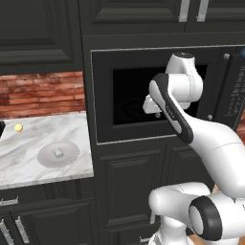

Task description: Pick the marshmallow from the counter and place it in the microwave. Then turn on the microwave.

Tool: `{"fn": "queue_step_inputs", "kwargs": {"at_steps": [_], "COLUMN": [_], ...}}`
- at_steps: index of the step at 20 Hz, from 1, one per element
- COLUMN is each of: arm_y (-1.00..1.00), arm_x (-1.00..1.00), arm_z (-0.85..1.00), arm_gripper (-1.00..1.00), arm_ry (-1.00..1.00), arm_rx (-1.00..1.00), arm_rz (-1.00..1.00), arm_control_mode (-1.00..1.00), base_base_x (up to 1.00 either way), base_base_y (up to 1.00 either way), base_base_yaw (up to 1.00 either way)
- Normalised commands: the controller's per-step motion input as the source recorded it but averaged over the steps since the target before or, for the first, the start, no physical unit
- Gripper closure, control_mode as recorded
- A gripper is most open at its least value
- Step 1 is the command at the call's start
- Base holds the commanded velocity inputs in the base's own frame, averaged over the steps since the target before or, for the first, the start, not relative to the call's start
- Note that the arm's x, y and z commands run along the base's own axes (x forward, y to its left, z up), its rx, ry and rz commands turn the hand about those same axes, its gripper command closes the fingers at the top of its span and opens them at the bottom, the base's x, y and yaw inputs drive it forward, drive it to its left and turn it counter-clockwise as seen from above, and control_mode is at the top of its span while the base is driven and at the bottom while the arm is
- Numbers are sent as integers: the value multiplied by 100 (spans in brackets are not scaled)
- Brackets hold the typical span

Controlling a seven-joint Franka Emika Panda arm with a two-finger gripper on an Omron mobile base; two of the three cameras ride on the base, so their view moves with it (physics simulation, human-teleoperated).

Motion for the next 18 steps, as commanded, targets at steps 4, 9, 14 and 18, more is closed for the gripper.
{"fn": "queue_step_inputs", "kwargs": {"at_steps": [4, 9, 14, 18], "arm_y": [-3, -11, -14, -16], "arm_x": [0, -1, -3, -8], "arm_z": [0, -4, -4, -2], "arm_gripper": [-100, -100, -100, -100], "arm_ry": [0, 0, 0, -2], "arm_rx": [0, 0, 0, 0], "arm_rz": [1, 3, 2, 1], "arm_control_mode": [-100, -100, -100, -100], "base_base_x": [0, 0, 0, 0], "base_base_y": [0, 0, 0, 0], "base_base_yaw": [0, 0, 0, 0]}}
